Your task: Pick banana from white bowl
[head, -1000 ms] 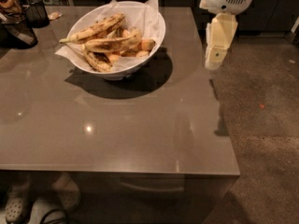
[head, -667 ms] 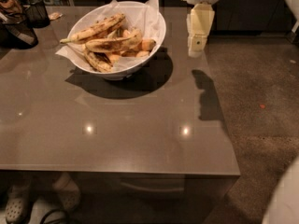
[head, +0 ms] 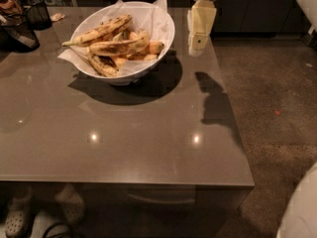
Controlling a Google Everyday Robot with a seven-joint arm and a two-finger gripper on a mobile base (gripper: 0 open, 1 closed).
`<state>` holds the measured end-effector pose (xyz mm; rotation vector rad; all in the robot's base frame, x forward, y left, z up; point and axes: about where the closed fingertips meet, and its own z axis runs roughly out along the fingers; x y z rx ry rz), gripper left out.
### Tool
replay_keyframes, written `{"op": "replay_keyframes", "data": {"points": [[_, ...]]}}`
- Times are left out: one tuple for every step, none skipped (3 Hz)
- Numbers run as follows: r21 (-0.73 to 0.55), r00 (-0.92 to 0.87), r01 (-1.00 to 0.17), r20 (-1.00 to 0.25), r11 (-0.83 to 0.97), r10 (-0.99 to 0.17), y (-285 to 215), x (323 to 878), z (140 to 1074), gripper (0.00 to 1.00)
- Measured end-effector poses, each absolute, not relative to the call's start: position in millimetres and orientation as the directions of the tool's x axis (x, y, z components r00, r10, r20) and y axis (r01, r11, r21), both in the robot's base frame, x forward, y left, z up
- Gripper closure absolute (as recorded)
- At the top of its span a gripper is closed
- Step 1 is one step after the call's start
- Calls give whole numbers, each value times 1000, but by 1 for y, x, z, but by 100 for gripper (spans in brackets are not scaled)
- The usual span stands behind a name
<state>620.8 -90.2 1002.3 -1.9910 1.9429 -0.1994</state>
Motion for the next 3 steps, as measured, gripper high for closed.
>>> {"op": "replay_keyframes", "data": {"points": [[-342,108,-938,-138,-55,-984,-60,630,1004,0],[-336,195,-930,-115,-146,-974,-23,639,1005,0],[-334,255,-920,-116,-205,-960,7,650,1005,17]]}}
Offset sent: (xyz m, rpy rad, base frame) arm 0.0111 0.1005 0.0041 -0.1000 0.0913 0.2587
